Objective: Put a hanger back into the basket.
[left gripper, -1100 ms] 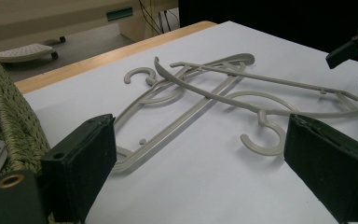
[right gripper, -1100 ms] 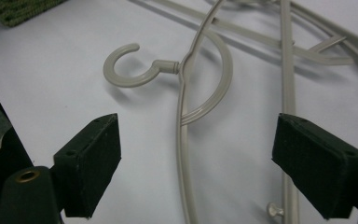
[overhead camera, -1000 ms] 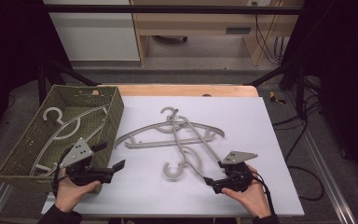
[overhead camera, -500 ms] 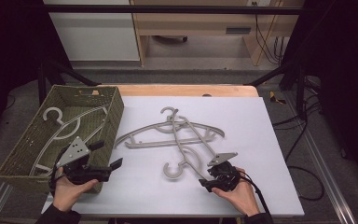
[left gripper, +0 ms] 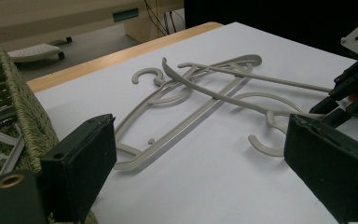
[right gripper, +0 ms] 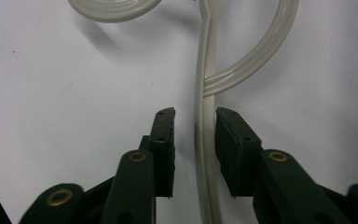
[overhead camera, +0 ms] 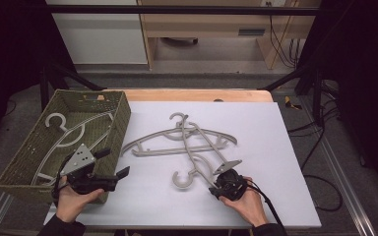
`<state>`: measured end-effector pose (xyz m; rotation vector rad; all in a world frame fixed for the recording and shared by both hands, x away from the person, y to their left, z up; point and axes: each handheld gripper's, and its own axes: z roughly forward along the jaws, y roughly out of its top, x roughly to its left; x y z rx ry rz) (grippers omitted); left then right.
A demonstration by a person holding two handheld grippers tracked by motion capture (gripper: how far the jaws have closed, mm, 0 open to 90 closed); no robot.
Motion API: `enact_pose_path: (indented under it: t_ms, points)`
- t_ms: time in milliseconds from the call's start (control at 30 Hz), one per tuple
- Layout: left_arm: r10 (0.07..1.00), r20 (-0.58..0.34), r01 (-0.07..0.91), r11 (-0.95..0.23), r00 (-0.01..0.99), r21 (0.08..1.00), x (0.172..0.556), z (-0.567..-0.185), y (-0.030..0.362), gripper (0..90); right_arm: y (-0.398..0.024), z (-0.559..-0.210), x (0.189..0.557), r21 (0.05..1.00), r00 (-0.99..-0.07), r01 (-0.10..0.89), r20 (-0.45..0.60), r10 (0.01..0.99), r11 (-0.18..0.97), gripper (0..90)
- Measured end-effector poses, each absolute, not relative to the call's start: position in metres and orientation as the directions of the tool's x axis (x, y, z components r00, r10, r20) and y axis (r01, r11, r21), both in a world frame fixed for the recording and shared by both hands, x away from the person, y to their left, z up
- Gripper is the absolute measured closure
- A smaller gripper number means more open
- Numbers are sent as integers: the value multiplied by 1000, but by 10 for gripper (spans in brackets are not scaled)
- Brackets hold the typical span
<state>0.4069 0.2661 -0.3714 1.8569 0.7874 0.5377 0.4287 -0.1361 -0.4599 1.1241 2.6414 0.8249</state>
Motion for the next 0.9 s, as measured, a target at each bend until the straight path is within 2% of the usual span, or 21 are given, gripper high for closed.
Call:
enact_pose_path:
  t_ms: [233, 433, 900]
  points:
    - [726, 13, 278, -280, 688, 919, 407, -371, 267, 92, -133, -461, 429, 524, -702, 615, 25, 711, 589, 799]
    - [724, 17, 276, -285, 689, 918, 407, -371, 267, 93, -132, -460, 429, 511, -710, 610, 13, 705, 605, 813]
    - [722, 39, 264, -302, 691, 916, 405, -369, 266, 94, -149, -441, 427, 561, -714, 621, 118, 690, 547, 819]
